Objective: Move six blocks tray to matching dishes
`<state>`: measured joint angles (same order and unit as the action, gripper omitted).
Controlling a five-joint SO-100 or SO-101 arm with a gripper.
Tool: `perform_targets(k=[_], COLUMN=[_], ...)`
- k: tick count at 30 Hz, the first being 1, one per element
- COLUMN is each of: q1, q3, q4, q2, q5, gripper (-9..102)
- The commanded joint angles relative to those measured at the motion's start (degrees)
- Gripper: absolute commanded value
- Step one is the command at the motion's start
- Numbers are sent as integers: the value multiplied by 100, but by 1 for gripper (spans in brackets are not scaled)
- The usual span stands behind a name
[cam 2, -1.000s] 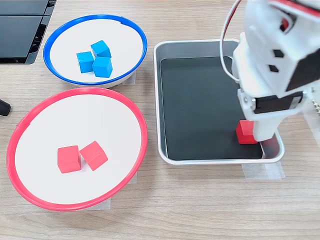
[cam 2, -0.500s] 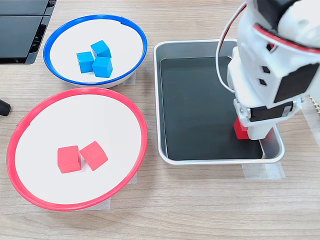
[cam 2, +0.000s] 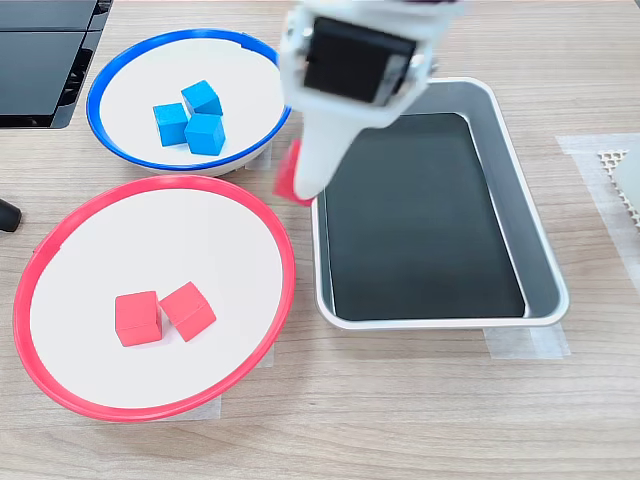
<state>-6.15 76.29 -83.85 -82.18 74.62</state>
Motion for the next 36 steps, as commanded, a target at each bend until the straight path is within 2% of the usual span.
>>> perform_targets(k=[1,6,8,12,15,17,19,20,22,25,28,30,32,36], q1=[79,-26,-79,-114,-123,-114,-97,-97,-79,105,562,888,1107,1081], q3=[-281,-299,-378,97,527,861,1318,1749,2250,3226,5247,6469,7356,8868], q4=[1468,3103,3428,4052,4210,4280,4412,4544,4772,5528,7506,8367,8104,6627], q2=[413,1406,1538,1239,879,562,141,-264,-905,-2188,-4069,-5063,-6003,-8147], q5=[-62,-167,-378,-563,-536,-519,-563,-642,-1415,-3234,-5186,-6398,-7181,-7392], gripper=[0,0,0,16,20,18,10,3,0,0,0,0,0,0])
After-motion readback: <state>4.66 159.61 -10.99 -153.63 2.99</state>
